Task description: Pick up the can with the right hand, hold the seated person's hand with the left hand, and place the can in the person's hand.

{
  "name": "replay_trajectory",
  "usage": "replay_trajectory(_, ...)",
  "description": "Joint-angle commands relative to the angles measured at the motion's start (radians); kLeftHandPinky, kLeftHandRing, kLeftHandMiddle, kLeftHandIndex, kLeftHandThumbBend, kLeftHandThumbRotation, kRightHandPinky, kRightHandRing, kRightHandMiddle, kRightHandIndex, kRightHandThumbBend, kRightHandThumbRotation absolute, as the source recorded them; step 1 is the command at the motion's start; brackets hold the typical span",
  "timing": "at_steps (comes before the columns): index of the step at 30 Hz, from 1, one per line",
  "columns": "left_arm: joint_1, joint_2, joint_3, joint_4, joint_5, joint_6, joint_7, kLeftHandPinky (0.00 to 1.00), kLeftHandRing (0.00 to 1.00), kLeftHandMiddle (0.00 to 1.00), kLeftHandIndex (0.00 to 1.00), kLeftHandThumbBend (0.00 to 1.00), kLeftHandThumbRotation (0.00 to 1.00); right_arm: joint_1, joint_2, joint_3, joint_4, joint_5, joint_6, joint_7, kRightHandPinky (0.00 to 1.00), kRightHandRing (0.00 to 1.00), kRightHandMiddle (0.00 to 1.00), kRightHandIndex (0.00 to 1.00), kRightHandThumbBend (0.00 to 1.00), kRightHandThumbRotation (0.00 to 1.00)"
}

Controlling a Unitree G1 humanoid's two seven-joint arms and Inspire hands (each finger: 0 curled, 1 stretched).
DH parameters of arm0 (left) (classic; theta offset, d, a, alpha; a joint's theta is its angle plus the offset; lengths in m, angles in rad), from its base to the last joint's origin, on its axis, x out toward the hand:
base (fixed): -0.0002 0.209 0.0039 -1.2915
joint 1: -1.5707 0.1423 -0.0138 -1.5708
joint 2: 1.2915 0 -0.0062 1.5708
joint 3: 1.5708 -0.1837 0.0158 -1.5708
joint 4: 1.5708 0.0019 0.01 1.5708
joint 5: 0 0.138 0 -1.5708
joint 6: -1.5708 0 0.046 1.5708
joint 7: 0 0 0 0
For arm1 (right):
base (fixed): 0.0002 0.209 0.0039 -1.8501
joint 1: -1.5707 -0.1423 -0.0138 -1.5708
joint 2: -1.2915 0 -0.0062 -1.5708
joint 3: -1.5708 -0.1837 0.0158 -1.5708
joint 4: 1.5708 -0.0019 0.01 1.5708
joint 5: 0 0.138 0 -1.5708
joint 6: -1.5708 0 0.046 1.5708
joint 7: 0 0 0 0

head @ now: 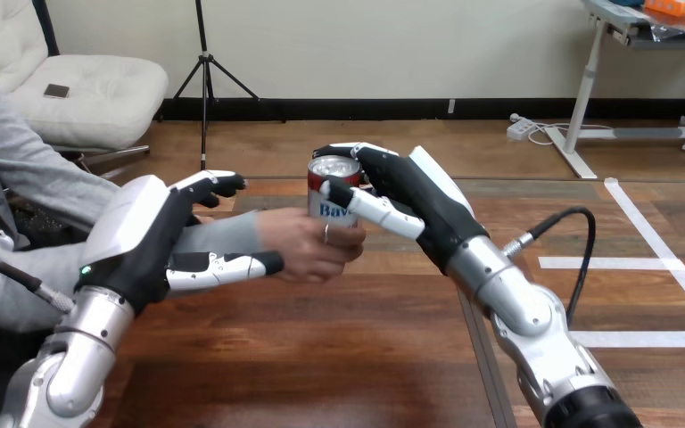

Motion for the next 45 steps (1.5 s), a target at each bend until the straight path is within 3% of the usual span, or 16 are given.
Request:
replay_trajectory(1,-0.023,0.009,0.022,0.012,-0.045,-0.066,0.004,0.6,0.74,0.77,0.77,0.99,0.88,-0.008,-0.031,-0.034,-0.063,0.018,-0.044,-0.021,0.76,0.82,0.82,0.82,1.0,0.94)
replay_trajectory(20,0.031,-0.033,0.045,0.087,-0.223,-0.225,-0.04,0.56,0.7,0.75,0.76,1.0,0.94,0.097,-0.047,-0.07,-0.166,0.085,-0.042,-0.005,0.78,0.85,0.85,0.85,0.99,0.96)
replay_trajectory(33,0.094,-0.128,0.081,0.129,-0.302,-0.304,0.001,0.57,0.7,0.74,0.75,1.0,1.0,0.187,-0.063,-0.099,-0.22,0.131,-0.042,0.021,0.89,0.93,0.91,0.89,0.91,0.99)
replay_trajectory(45,0.173,-0.195,0.108,0.15,-0.362,-0.356,-0.011,0.73,0.81,0.81,0.79,1.0,1.0,0.27,-0.055,-0.123,-0.238,0.216,-0.065,0.085,0.95,0.97,0.95,0.94,0.98,1.0)
